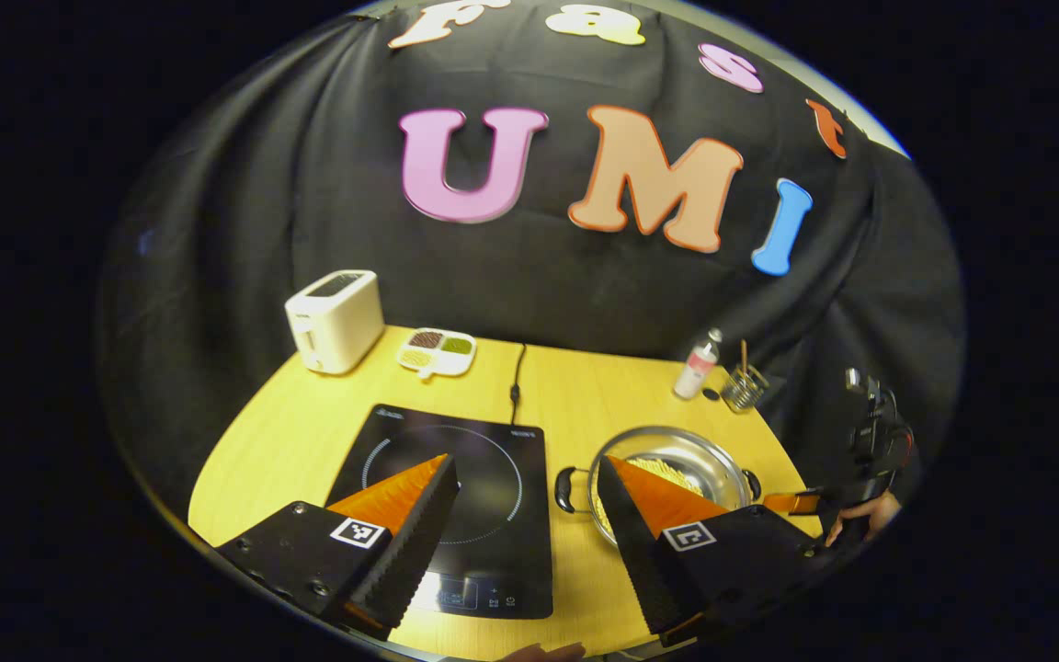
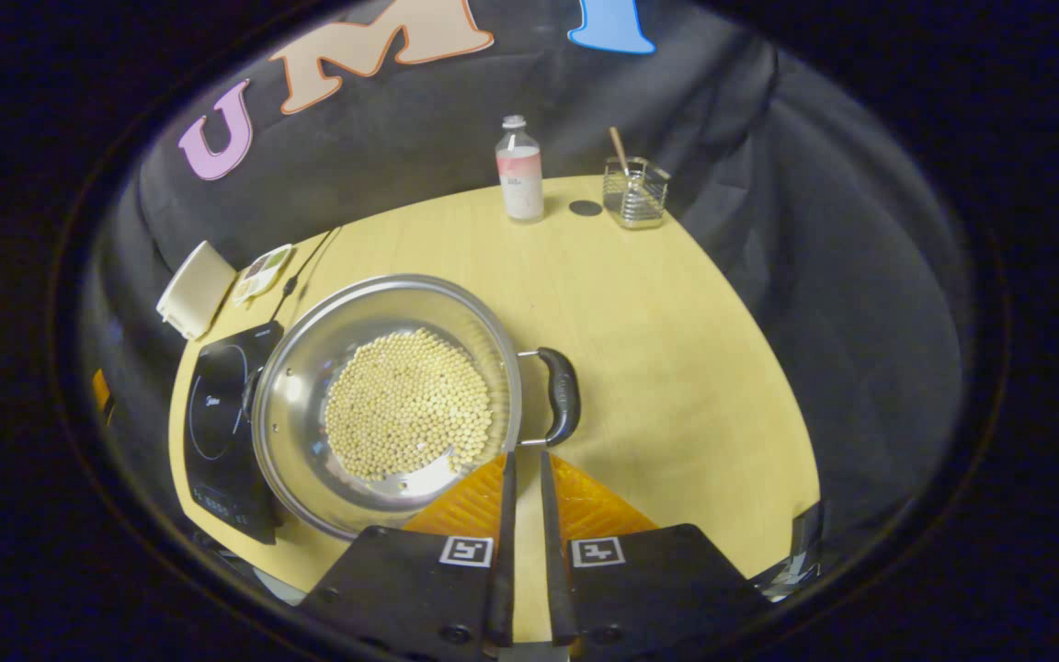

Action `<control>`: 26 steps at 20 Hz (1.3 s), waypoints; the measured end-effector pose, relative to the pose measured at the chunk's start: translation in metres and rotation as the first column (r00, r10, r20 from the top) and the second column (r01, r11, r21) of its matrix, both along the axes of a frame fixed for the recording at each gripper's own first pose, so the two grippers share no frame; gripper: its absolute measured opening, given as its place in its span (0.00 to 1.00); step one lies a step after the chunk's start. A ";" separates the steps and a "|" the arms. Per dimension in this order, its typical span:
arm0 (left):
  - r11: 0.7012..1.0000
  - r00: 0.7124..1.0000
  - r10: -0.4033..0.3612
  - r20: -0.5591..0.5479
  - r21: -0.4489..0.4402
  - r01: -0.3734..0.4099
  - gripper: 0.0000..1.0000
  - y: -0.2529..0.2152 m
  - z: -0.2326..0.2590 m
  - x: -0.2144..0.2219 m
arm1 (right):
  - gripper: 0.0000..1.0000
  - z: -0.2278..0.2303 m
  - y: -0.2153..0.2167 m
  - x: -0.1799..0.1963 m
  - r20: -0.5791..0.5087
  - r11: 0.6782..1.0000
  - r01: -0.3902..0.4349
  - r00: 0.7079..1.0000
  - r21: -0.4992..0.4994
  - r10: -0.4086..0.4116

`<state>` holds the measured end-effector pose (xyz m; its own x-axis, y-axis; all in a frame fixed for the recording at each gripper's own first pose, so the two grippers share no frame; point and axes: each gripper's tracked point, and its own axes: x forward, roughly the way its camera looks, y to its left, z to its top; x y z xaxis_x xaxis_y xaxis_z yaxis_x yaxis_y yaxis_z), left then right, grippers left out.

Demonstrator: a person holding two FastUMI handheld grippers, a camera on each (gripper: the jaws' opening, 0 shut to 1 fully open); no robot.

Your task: First push the handle of the pot to place it horizontally, then grasp the pot with both hands and set it on the induction cooktop.

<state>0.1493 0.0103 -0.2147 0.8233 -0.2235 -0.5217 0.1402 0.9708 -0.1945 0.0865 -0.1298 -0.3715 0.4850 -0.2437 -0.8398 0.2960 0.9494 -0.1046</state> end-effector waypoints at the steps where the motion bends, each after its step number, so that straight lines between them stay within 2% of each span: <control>1: 0.999 0.999 -0.037 -0.030 -0.011 0.036 0.94 -0.004 -0.012 0.003 | 0.16 0.004 -0.001 0.000 0.009 1.000 0.012 1.000 -0.021 -0.012; 3: 0.995 0.991 -0.098 -0.091 -0.031 0.095 0.94 -0.013 -0.029 0.003 | 0.33 0.009 0.005 0.001 0.021 0.999 0.016 1.000 -0.029 -0.016; 5: 0.993 0.987 -0.122 -0.102 -0.025 0.120 0.94 -0.015 -0.040 0.015 | 0.58 0.009 0.003 0.002 0.011 0.999 -0.001 1.000 -0.054 0.001; 6: 0.993 0.986 -0.122 -0.111 -0.016 0.121 0.94 -0.016 -0.044 0.018 | 0.75 0.009 0.002 0.003 0.007 0.998 -0.007 1.000 -0.058 0.007; 7: 0.992 0.984 -0.124 -0.128 -0.016 0.123 0.94 -0.018 -0.048 0.019 | 0.78 0.007 0.002 0.005 -0.005 0.999 -0.007 1.000 -0.053 0.007; 11: 0.988 0.973 -0.153 -0.174 -0.042 0.147 0.94 -0.038 -0.060 0.022 | 0.76 -0.002 -0.004 0.014 -0.009 1.000 0.000 1.000 -0.028 0.000; 13: 0.985 0.966 -0.169 -0.195 -0.049 0.163 0.94 -0.049 -0.069 0.025 | 0.77 -0.008 -0.004 0.020 -0.021 1.000 -0.011 1.000 -0.012 0.011; 14: 0.985 0.963 -0.173 -0.206 -0.055 0.165 0.94 -0.054 -0.073 0.028 | 0.75 -0.011 -0.004 0.024 -0.025 1.000 -0.016 1.000 -0.003 0.016; 17: 0.984 0.951 -0.174 -0.256 -0.088 0.157 0.94 -0.065 -0.093 0.037 | 0.75 -0.025 -0.009 0.033 -0.048 1.000 -0.022 0.999 0.018 0.023; 21: 0.985 0.929 -0.167 -0.329 -0.086 0.146 0.94 -0.065 -0.123 0.046 | 0.76 -0.039 -0.018 0.043 -0.079 0.999 -0.009 0.997 0.049 0.013; 26: 0.985 0.907 -0.167 -0.386 -0.113 0.133 0.93 -0.069 -0.148 0.055 | 0.71 -0.053 -0.019 0.047 -0.113 0.997 -0.007 0.994 0.077 0.016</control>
<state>0.2046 -0.0590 -0.3625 0.5091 -0.3842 -0.7702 0.1783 0.9225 -0.3423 0.1339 -0.1490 -0.4245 0.3883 -0.1717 -0.9054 0.2754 0.9592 -0.0638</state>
